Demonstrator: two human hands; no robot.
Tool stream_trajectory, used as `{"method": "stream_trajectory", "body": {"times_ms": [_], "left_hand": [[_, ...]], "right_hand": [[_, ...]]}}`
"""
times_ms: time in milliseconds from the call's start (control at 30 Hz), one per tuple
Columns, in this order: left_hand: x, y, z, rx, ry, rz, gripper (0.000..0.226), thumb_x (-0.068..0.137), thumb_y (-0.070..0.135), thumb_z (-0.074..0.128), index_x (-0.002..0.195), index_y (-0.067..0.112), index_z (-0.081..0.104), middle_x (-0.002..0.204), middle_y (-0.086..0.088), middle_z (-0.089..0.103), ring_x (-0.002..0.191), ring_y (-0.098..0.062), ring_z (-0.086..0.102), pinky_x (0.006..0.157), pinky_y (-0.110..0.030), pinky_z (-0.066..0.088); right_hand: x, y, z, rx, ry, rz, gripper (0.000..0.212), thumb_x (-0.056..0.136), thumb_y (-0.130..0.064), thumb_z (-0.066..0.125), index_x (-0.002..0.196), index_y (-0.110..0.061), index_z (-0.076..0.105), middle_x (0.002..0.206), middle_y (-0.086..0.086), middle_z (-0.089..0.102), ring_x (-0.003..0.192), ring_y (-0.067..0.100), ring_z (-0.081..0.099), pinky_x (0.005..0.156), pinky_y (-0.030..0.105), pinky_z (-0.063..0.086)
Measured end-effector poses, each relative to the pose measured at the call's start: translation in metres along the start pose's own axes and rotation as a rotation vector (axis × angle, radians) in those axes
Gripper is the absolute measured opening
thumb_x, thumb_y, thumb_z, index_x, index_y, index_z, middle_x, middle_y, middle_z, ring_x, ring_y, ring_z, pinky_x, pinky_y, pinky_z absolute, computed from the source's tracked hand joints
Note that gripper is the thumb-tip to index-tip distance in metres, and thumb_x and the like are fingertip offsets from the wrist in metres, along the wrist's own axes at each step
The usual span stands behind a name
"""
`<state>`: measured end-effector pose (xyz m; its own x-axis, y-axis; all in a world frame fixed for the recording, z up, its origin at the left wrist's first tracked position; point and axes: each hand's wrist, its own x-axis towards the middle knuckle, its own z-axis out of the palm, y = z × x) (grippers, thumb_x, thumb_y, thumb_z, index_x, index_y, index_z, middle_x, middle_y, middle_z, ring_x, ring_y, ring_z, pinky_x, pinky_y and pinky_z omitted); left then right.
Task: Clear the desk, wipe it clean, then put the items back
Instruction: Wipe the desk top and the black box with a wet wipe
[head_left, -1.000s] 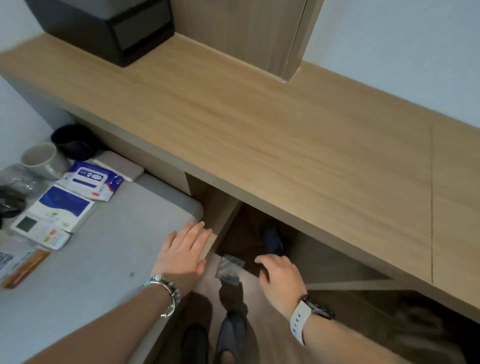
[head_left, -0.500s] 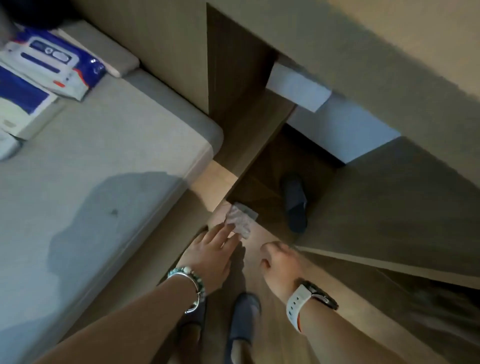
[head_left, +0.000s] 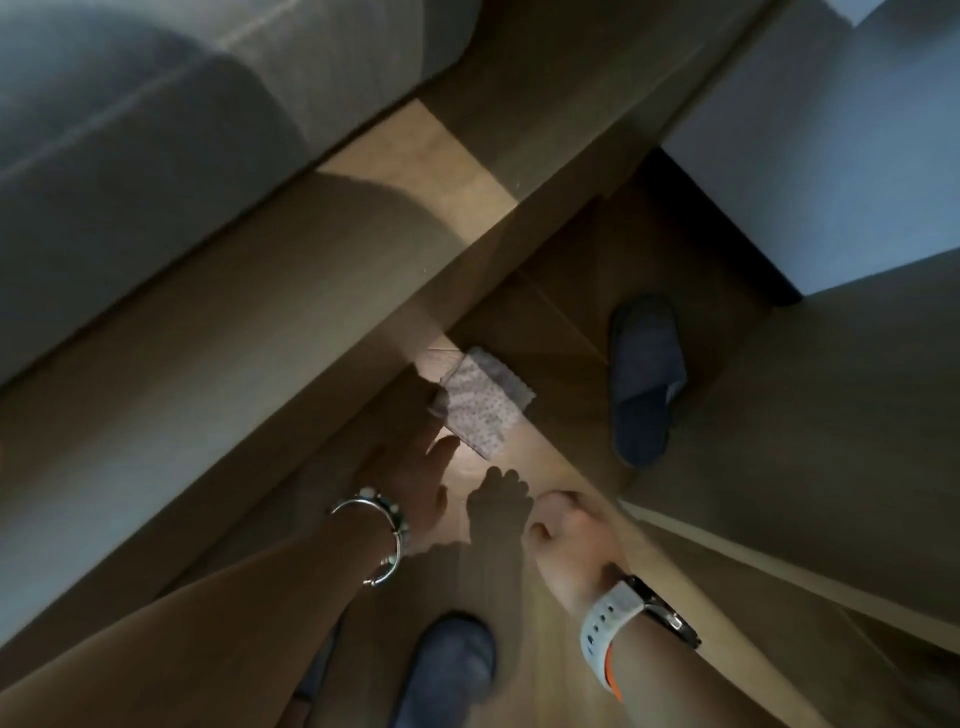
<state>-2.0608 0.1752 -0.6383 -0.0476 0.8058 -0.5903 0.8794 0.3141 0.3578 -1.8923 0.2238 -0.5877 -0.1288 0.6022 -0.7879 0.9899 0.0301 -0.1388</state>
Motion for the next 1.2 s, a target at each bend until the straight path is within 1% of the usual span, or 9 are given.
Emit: {"method": "stream_trajectory", "body": {"times_ms": [167,267,367,533,633,733,967,1067,1200], "left_hand": [[0.068,-0.009,0.044,-0.1,0.039,-0.013,0.043,0.085,0.025,0.05,0.127,0.031,0.046,0.142,-0.001,0.033,0.131,-0.024,0.035,0.103,-0.037,0.036],[0.097,-0.013,0.061,0.215,-0.115,0.103,0.041,0.085,0.035,0.048,0.125,0.026,0.054,0.158,-0.003,-0.001,0.144,-0.03,-0.009,0.115,-0.046,0.012],[0.118,-0.021,0.068,0.421,-0.295,0.123,0.054,0.093,0.043,0.043,0.142,0.024,0.034,0.158,0.002,-0.011,0.141,-0.033,-0.02,0.113,-0.056,-0.002],[0.115,-0.018,0.048,0.386,-0.263,0.125,0.069,0.091,0.041,0.046,0.149,0.02,0.015,0.158,0.004,-0.001,0.144,-0.026,-0.013,0.115,-0.051,0.001],[0.077,-0.006,0.008,0.219,-0.033,0.238,0.049,0.086,0.03,0.055,0.132,0.016,0.045,0.147,-0.002,0.032,0.14,-0.026,0.022,0.114,-0.04,0.017],[0.021,0.012,-0.054,0.153,0.089,0.321,0.032,0.072,0.02,0.072,0.102,0.011,0.065,0.114,-0.006,0.061,0.104,-0.029,0.059,0.094,-0.035,0.044],[-0.136,0.071,-0.231,0.031,-0.036,0.149,0.019,0.093,0.016,0.042,0.111,0.019,0.042,0.101,-0.001,0.052,0.077,-0.017,0.049,0.064,-0.027,0.038],[-0.194,0.098,-0.308,-0.056,-0.009,0.168,0.022,0.09,0.019,0.045,0.108,0.023,0.033,0.075,0.007,0.041,0.062,-0.008,0.038,0.056,-0.024,0.035],[-0.254,0.133,-0.402,-0.182,0.11,0.258,0.028,0.085,0.02,0.054,0.1,0.026,0.031,0.08,0.002,0.059,0.072,-0.018,0.055,0.068,-0.034,0.045]], "right_hand": [[0.053,0.009,0.019,0.029,0.037,-0.02,0.035,0.091,-0.021,0.045,0.124,-0.027,0.053,0.132,-0.003,0.047,0.122,0.02,0.047,0.1,0.025,0.036],[0.076,0.011,0.025,0.022,0.029,-0.058,0.035,0.093,-0.022,0.043,0.128,-0.027,0.049,0.133,-0.003,0.046,0.122,0.02,0.046,0.098,0.025,0.037],[0.089,0.015,0.026,0.048,0.042,-0.057,0.035,0.094,-0.022,0.042,0.129,-0.027,0.046,0.135,-0.004,0.044,0.123,0.019,0.046,0.096,0.024,0.037],[0.084,0.012,0.018,0.148,0.097,-0.022,0.036,0.093,-0.019,0.045,0.127,-0.026,0.05,0.131,0.0,0.047,0.112,0.023,0.055,0.093,0.029,0.045],[0.05,-0.002,-0.001,0.18,0.138,-0.007,0.035,0.093,-0.017,0.046,0.126,-0.023,0.052,0.129,0.002,0.049,0.114,0.022,0.053,0.088,0.022,0.04],[-0.004,-0.025,-0.03,0.184,0.17,-0.029,0.036,0.091,-0.017,0.051,0.126,-0.023,0.052,0.127,0.004,0.051,0.113,0.023,0.054,0.086,0.022,0.039],[-0.173,-0.082,-0.134,0.302,0.23,-0.138,0.069,0.086,-0.022,0.064,0.144,-0.03,0.027,0.147,-0.005,0.032,0.131,0.02,0.039,0.103,0.035,0.038],[-0.242,-0.1,-0.183,0.334,0.272,-0.239,0.055,0.086,-0.026,0.064,0.135,-0.031,0.042,0.148,-0.009,0.032,0.131,0.018,0.036,0.106,0.034,0.034],[-0.321,-0.115,-0.252,0.593,0.304,-0.334,0.014,0.086,-0.034,0.064,0.099,-0.033,0.061,0.125,-0.01,0.055,0.114,0.009,0.052,0.101,0.035,0.042]]}}
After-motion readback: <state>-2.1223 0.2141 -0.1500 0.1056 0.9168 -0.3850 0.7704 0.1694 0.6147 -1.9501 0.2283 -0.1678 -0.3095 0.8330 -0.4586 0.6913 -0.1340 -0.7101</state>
